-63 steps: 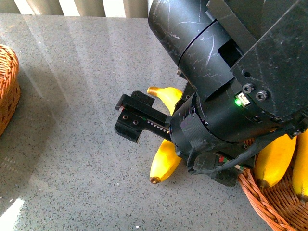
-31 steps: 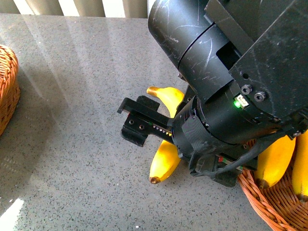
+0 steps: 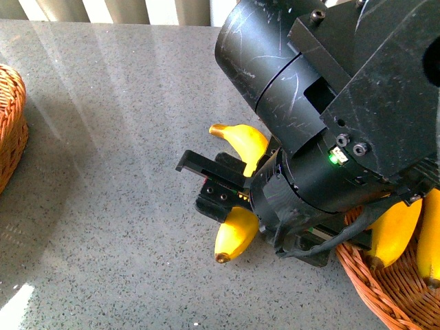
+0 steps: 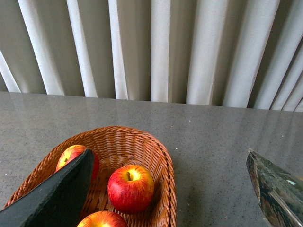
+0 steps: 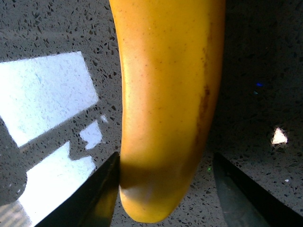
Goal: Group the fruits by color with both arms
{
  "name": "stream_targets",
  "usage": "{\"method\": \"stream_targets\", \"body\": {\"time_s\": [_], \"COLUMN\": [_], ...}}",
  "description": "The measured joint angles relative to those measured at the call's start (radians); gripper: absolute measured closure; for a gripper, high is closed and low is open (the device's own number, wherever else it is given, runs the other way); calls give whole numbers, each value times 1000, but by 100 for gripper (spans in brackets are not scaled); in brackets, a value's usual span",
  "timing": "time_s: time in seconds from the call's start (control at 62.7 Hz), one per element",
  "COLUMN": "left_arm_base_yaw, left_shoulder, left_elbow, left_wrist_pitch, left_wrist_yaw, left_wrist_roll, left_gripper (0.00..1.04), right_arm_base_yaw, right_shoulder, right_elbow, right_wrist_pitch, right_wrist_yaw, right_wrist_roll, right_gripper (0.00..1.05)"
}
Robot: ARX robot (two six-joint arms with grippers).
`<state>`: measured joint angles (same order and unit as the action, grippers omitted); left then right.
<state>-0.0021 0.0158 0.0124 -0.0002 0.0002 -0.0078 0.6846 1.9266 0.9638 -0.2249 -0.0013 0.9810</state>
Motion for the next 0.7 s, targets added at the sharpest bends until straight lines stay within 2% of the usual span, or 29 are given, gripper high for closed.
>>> {"method": "stream_targets", "body": {"time_s": [0.096,0.191,0.479,0.702], "left_arm_base_yaw": [0,0,0,0], "left_shoulder": [0,0,0,0], "left_elbow": [0,0,0,0], "left_wrist_pitch": [0,0,0,0], "left_wrist_yaw": [0,0,0,0], "left_wrist_roll": [0,0,0,0], "left_gripper": [9,9,9,9], "right_arm_base_yaw": [0,-2,-8,-25], "right_shoulder": [2,2,-11,-139], "right_elbow": [2,4,4,0], "right_wrist_pitch": [0,0,3,65], "right_wrist_yaw": [2,1,12,31], "right_wrist_roll": [0,0,-8,-80], "right_gripper": [66,71,72,72]}}
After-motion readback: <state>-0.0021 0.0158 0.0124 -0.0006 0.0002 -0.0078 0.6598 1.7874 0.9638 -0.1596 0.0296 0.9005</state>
